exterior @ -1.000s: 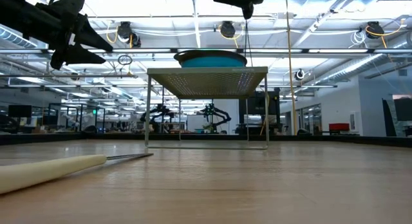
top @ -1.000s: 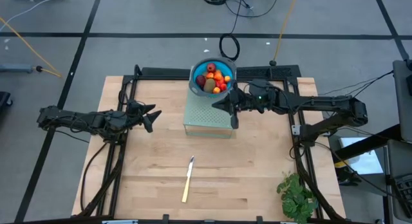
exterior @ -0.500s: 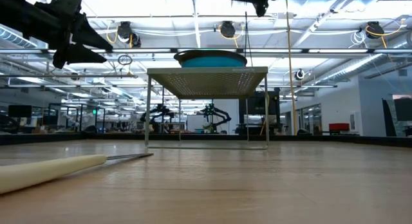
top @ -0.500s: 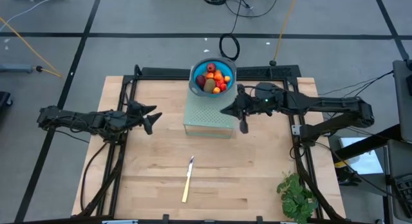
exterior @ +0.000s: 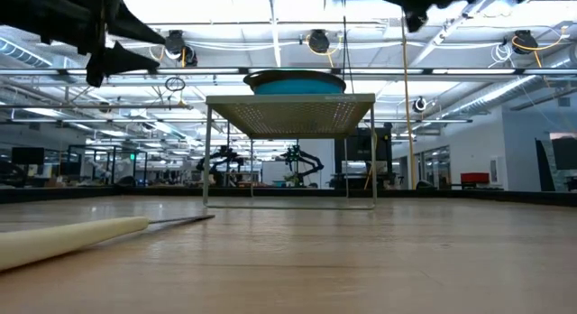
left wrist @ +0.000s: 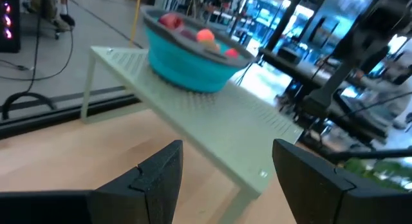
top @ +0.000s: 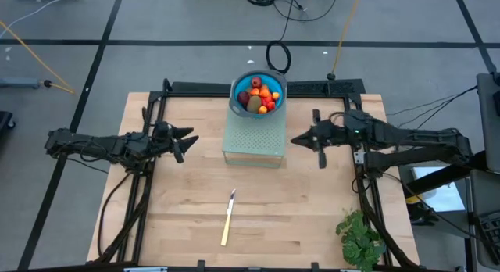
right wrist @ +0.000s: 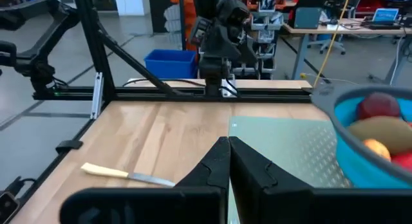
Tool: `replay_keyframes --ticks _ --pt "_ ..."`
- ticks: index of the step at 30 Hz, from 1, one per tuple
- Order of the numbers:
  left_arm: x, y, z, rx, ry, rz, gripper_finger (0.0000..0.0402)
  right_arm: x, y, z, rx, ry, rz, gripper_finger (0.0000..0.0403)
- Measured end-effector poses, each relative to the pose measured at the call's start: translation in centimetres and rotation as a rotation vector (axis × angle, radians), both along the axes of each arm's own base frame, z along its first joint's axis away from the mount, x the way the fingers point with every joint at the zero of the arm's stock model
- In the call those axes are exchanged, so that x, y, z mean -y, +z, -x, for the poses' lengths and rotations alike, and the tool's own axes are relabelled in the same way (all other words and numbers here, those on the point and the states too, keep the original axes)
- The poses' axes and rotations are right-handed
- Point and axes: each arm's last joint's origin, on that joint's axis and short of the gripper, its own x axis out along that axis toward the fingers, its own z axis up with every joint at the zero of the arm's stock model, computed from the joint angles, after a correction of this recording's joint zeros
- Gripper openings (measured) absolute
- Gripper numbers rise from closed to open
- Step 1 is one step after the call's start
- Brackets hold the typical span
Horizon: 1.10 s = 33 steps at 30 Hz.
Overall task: Pick & Place Fruit
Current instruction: Put the yellow knife on the shelf
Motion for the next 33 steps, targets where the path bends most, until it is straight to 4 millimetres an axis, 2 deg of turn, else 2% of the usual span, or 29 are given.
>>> replay_keyframes --ticks 9,15,24,33 --pt "0.3 0.4 -2.6 0.097 0.000 0.038 0.0241 -0.7 -1.9 5.5 0.113 0.000 0.008 0.0000" --pt "1.0 0.4 -4.9 0.072 -0.019 0.063 0.0241 -1.0 -3.0 8.5 0.205 0.000 0.020 0.0000" --pt "3.1 3.6 -9.0 -0.079 -0.074 0.053 0.0241 -1.4 -4.2 11.6 0.328 0.001 0.027 0.0000" --pt "6.1 7.0 -12.8 -0.256 -0.111 0.136 0.0241 -1.7 -5.6 13.2 0.353 0.034 0.029 0.0000"
